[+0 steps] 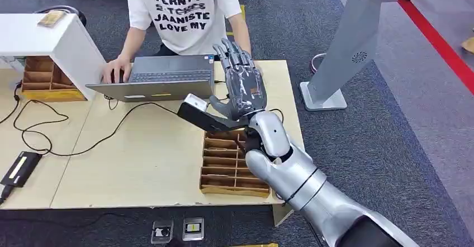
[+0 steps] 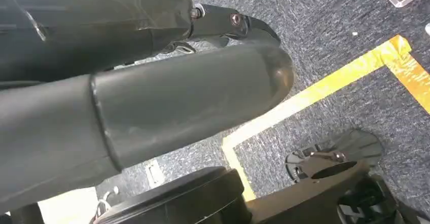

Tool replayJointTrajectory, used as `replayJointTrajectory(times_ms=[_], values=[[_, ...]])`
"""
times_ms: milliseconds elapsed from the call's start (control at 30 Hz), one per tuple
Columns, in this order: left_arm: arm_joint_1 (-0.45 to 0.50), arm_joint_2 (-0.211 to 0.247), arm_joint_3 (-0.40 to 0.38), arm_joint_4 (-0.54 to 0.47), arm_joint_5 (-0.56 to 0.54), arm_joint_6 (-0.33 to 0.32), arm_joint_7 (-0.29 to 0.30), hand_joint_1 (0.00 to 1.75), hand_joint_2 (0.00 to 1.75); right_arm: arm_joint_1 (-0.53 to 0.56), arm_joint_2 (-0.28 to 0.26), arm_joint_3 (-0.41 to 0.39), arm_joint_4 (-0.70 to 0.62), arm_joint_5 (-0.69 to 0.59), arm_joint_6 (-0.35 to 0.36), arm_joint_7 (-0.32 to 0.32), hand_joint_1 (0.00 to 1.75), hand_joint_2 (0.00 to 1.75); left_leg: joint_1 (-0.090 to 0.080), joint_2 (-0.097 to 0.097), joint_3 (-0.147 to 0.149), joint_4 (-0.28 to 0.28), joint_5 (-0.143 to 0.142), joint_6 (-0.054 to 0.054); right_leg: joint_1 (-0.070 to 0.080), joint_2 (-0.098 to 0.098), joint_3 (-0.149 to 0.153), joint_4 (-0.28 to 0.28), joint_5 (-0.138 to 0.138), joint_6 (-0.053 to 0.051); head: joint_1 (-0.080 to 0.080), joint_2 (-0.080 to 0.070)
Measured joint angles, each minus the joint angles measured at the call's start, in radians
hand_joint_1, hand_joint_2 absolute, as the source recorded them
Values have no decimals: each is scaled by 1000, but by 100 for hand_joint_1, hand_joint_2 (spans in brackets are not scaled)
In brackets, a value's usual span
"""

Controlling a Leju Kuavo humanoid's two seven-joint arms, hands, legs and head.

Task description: Pass the card to the sensor for recognition and then transmit it.

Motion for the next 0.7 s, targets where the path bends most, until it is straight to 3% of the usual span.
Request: replayJointTrajectory(times_ms=[467,567,700], values=[[13,2,-2,0,32,14,-16,0,0,122,-50,-24,-200,-108,-125,-36,0,175,0,1,1,0,0,0,0,0,0,0,0,0,0,0],[25,2,-2,0,56,24,-24,0,0,177,-61,-33,-247,-156,-153,-84,0,175,0,2,1,0,0,0,0,0,0,0,0,0,0,0],[51,4,1,0,110,50,-51,0,0,299,-79,-82,-336,-290,-166,-222,0,175,0,1,0,0,0,0,0,0,0,0,0,0,0,0]])
